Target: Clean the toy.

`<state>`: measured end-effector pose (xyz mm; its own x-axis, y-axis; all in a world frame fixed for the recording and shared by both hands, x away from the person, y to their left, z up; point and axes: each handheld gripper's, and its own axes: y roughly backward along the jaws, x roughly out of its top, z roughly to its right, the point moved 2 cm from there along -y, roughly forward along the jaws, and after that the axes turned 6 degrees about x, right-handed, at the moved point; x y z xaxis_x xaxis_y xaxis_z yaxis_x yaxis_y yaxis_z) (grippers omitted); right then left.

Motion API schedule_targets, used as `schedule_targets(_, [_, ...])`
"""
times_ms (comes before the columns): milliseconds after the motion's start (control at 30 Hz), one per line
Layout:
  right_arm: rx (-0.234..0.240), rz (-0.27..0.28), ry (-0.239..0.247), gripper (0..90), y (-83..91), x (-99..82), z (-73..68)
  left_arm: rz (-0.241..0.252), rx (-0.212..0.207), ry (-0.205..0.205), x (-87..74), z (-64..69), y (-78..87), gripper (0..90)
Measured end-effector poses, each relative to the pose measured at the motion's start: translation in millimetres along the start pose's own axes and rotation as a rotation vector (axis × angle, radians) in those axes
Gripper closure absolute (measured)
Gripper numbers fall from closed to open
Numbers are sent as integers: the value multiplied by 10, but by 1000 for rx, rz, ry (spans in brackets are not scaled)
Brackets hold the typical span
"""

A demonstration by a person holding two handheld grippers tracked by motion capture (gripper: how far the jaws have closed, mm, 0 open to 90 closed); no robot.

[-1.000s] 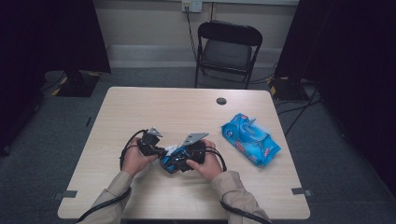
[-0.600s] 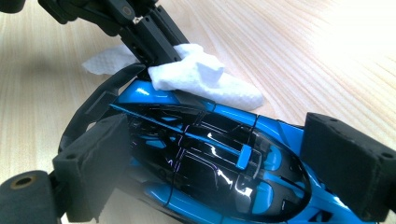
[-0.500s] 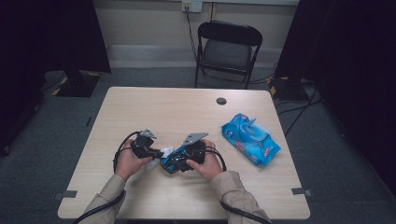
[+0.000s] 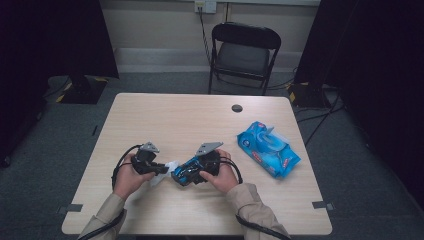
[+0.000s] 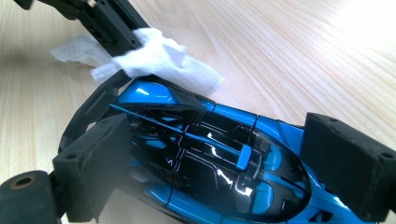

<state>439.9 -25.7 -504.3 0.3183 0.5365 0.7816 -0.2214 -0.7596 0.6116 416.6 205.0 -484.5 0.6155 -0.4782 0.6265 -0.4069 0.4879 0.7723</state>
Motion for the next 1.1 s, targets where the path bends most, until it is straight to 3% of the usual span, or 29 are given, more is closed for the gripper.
schedule_targets(433, [-14,11,13,81,7,-15,-28,33,15,10,9,15,122,828])
schedule_targets(567, [-21,-9,-1,148,50,8,-35,43,23,-3,34,36,169,827])
schedule_targets(833, [-17,18,-30,145,292,-15,34,76,7,-23,168,111,288,824])
schedule_targets(1100, [-42,5,-28,153,649,-180,108,107,-18,-78,430,307,378,824])
